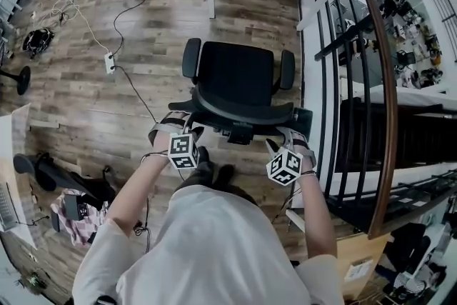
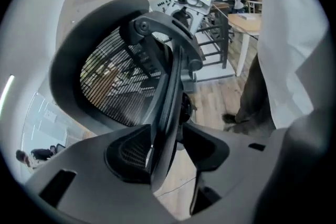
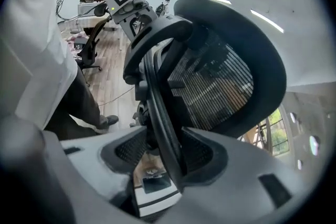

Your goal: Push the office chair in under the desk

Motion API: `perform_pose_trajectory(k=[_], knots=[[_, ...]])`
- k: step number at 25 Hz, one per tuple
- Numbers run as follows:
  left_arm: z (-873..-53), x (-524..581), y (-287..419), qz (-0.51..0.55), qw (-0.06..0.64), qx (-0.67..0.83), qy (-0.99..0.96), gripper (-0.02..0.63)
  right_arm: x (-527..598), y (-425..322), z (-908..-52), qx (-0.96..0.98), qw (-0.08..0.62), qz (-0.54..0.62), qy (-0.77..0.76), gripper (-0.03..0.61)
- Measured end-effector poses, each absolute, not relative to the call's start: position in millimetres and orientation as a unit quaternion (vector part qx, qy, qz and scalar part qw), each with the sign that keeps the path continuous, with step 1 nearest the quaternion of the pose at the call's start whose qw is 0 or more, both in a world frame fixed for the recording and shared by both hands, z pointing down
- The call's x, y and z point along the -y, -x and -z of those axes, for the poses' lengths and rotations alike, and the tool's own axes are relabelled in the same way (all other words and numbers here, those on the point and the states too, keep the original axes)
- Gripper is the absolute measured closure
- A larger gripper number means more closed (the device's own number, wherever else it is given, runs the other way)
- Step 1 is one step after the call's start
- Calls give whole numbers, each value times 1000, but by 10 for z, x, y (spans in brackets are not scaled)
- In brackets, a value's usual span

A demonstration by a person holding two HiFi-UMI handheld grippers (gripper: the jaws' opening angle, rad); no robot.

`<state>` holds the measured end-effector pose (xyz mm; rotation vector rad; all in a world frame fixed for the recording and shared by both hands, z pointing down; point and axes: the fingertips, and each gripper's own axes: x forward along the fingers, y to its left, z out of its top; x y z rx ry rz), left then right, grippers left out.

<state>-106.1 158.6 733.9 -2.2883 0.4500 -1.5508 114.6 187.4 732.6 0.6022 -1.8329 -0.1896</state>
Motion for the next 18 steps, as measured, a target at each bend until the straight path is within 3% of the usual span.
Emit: perform_pose_trajectory(k=[18], knots=[[-7671, -1456, 1138, 595, 199, -63, 776, 497, -1700, -1171, -7610, 749, 617, 107, -216, 411]])
